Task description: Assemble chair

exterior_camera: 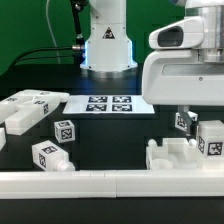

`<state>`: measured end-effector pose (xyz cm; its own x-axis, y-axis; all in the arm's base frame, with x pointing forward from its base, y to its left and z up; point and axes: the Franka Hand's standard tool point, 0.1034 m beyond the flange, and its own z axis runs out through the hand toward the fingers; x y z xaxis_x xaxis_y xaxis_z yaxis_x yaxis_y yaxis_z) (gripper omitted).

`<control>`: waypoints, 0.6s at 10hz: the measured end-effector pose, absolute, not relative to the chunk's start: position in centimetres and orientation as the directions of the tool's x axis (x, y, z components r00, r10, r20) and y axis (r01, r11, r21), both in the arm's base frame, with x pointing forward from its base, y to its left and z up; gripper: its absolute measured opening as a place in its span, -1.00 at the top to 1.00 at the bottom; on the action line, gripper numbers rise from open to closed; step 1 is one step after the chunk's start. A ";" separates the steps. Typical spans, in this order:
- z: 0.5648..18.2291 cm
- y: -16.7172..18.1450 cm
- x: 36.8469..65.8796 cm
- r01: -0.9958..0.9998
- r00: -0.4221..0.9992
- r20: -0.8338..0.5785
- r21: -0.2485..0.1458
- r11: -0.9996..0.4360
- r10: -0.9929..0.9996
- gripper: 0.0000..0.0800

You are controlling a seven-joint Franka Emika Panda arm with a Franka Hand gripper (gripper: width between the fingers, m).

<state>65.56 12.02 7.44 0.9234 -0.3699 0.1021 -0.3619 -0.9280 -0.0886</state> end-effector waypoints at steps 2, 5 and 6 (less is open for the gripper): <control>7.5 11.6 65.7 -0.524 0.842 0.083 -0.110 -0.844 -0.534 0.24; 7.4 11.4 65.7 -0.797 0.593 0.018 -0.135 -0.589 -0.805 0.24; 7.4 11.4 65.6 -0.879 0.463 -0.010 -0.136 -0.457 -0.886 0.24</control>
Offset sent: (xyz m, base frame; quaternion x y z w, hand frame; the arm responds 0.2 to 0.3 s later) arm 0.0098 -0.0115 0.0031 -0.0310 -0.0057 0.2308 0.9725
